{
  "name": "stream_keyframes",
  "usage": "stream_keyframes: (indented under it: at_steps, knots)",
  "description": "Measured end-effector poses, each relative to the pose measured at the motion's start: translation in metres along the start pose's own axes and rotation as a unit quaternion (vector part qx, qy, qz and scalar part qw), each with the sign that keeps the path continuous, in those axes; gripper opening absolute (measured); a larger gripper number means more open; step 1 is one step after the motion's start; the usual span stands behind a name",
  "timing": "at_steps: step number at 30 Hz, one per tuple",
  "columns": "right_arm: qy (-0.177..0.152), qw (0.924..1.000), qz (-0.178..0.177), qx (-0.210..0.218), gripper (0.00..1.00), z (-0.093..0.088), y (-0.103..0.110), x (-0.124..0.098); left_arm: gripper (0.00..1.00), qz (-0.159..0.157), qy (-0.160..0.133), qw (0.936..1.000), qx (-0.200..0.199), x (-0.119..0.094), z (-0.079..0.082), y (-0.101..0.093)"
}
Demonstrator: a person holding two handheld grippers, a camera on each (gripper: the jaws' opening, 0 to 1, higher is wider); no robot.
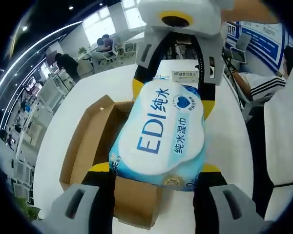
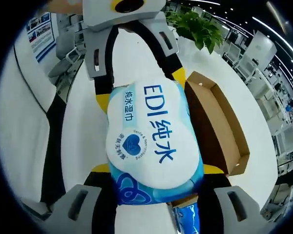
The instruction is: Operate the shoe box by opening the lid, removing the specified soft item, and placing it in the target area until the item is outside and the box remains undamaged.
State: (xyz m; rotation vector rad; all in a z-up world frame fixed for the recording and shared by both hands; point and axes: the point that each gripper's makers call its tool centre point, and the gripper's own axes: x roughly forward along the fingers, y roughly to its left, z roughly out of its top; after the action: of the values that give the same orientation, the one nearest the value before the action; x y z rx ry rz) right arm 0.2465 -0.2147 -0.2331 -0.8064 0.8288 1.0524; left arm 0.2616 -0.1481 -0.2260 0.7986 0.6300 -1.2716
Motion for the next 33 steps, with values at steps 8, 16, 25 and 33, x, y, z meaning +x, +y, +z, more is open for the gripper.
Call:
stream_keyframes:
  at_steps: [8, 16, 25, 33]
  knots:
    - [-0.001, 1.0, -0.005, -0.004, 0.64, -0.01, 0.005, -0.002, 0.64, 0.007, -0.002, 1.0, 0.002, 0.005, 0.005, -0.009]
    - [0.009, 0.9999, -0.011, 0.005, 0.64, -0.025, 0.019, -0.003, 0.64, -0.003, -0.004, 0.9999, 0.011, 0.016, 0.008, -0.026]
    - [0.011, 0.9997, -0.016, 0.013, 0.64, -0.041, 0.028, -0.006, 0.64, -0.009, -0.011, 0.9998, 0.017, 0.026, 0.015, -0.039]
    - [0.008, 0.9995, -0.016, 0.024, 0.64, -0.056, 0.046, -0.005, 0.64, -0.018, -0.008, 0.9995, 0.024, 0.035, 0.015, -0.06]
